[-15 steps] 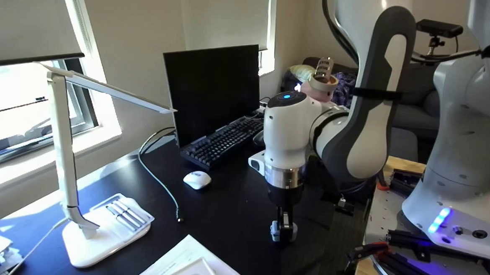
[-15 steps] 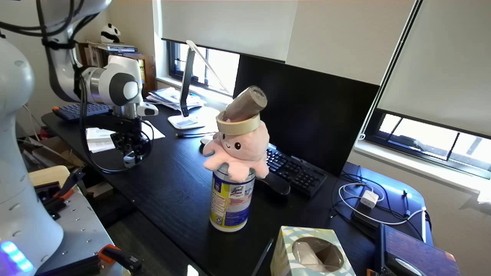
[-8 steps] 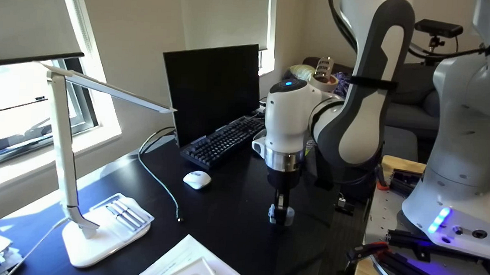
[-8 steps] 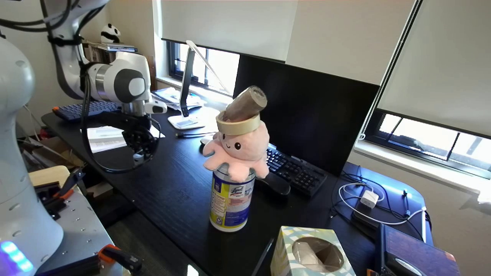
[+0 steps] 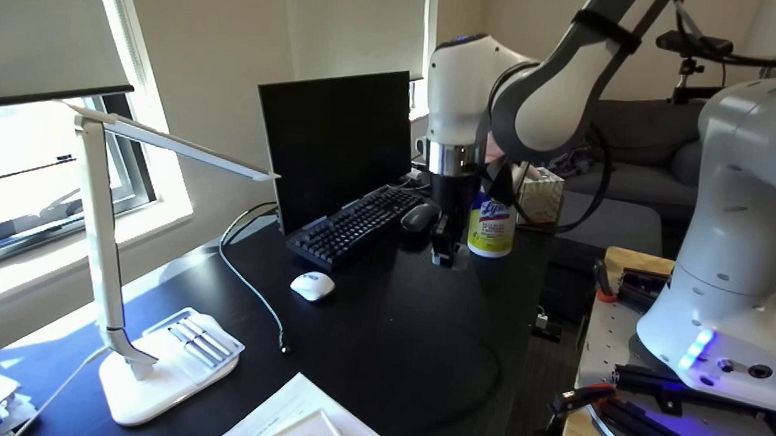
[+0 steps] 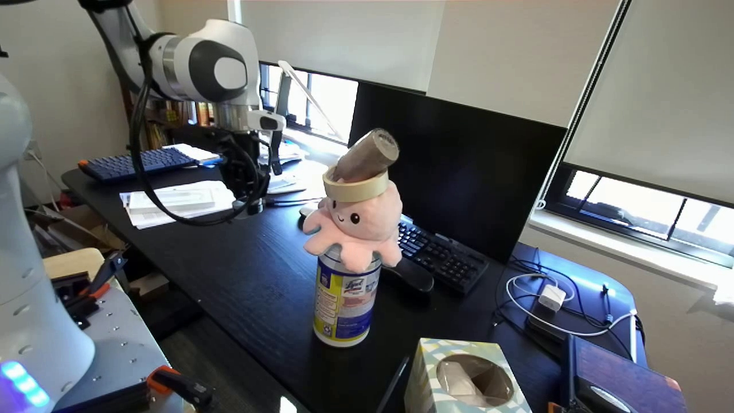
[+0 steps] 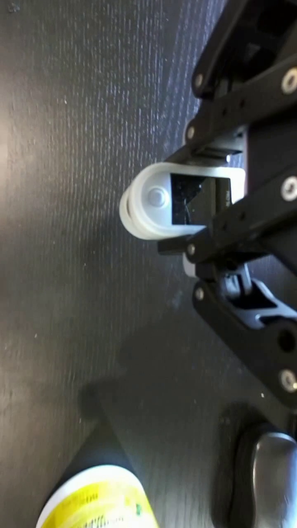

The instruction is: Place the grey object at the top of the stack

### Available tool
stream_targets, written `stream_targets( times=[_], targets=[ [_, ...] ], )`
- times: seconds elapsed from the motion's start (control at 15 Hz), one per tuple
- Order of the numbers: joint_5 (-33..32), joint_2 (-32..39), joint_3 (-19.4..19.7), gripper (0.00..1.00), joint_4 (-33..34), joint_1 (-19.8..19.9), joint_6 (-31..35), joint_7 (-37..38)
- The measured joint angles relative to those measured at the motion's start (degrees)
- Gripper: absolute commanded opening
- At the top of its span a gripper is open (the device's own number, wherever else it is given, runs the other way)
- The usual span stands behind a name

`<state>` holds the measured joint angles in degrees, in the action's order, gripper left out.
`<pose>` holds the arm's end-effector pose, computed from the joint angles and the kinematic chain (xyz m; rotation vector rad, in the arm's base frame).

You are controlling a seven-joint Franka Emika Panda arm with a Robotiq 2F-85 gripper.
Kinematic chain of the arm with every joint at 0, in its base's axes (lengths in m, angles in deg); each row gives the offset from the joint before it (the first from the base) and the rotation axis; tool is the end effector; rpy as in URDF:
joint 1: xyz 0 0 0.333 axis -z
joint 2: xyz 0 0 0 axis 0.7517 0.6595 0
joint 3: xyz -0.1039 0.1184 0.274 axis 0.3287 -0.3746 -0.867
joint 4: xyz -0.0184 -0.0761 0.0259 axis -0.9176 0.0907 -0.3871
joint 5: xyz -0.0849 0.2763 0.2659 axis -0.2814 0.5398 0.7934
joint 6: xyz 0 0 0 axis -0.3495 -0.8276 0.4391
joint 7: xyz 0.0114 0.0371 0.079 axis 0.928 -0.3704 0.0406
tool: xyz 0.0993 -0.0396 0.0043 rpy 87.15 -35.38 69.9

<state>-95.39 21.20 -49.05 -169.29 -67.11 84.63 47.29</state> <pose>0.3674 0.1129 0.2590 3.0569 0.1631 0.0219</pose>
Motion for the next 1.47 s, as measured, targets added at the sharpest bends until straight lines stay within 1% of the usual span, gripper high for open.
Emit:
stream_targets(
  times=[0.13,0.33,0.47,0.6,0.67,0.87,0.93,1.13,1.2,1.33,1.47],
  targets=[
    [-0.1,-6.8,-1.9,0.16,0.1,5.0,-7.5,-0.1],
    [0.1,-16.8,-2.7,0.16,2.1,10.4,-19.5,-1.8],
    [0.1,-21.4,-2.6,0.16,5.4,13.4,-26.6,-3.7],
    [0.1,-23.9,-2.6,0.16,9.3,15.7,-31.7,-4.9],
    [0.1,-24.4,-2.5,0.38,11.2,16.7,-33.3,-5.4],
    [0.1,-24.5,-2.1,0.38,14.0,17.7,-34.6,-7.0],
    [0.1,-24.5,-2.1,0.16,14.0,17.7,-34.6,-7.0],
    [0.1,-24.3,-2.2,0.16,14.0,17.9,-34.6,-6.9],
    [0.1,-24.4,-2.2,0.16,14.0,18.5,-34.6,-6.6],
    [0.0,-24.9,-2.0,0.16,14.0,20.8,-34.6,-5.8],
    [-0.1,-25.8,-1.2,0.16,14.0,24.1,-34.6,-5.2]
  ],
)
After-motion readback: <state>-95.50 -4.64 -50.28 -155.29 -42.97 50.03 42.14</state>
